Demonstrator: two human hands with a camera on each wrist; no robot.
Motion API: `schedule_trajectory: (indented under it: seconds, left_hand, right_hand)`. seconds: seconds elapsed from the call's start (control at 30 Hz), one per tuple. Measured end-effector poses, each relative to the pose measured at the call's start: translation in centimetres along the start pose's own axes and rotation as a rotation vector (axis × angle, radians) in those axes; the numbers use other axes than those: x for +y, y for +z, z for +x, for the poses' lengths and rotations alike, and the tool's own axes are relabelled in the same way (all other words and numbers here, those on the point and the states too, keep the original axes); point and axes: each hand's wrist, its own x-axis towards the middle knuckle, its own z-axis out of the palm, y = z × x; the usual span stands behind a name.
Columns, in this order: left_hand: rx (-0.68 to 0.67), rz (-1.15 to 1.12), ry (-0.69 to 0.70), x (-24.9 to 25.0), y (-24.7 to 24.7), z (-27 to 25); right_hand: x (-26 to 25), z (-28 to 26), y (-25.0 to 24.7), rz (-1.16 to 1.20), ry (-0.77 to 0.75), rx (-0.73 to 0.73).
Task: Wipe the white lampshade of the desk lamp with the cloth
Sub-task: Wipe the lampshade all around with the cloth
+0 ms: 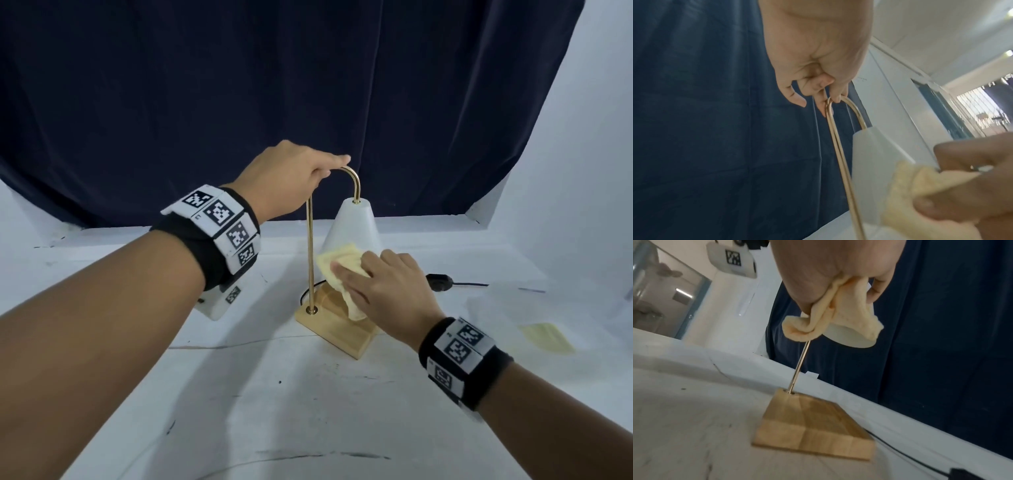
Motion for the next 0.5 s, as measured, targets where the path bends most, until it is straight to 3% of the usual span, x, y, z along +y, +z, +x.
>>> schedule_trajectory:
  seconds: [0.33, 0.5]
  left_hand:
    - [0.001, 0.011, -0.021, 0.5, -0.4, 0.3]
    - [0.004, -0.002, -0.037, 1.1, -0.6, 0.0]
  right_hand:
    - [2.5, 4.4, -2.9, -0.065, 0.147, 0.074]
    - [1.2, 1.1, -1.2, -0.020, 0.034, 0.013]
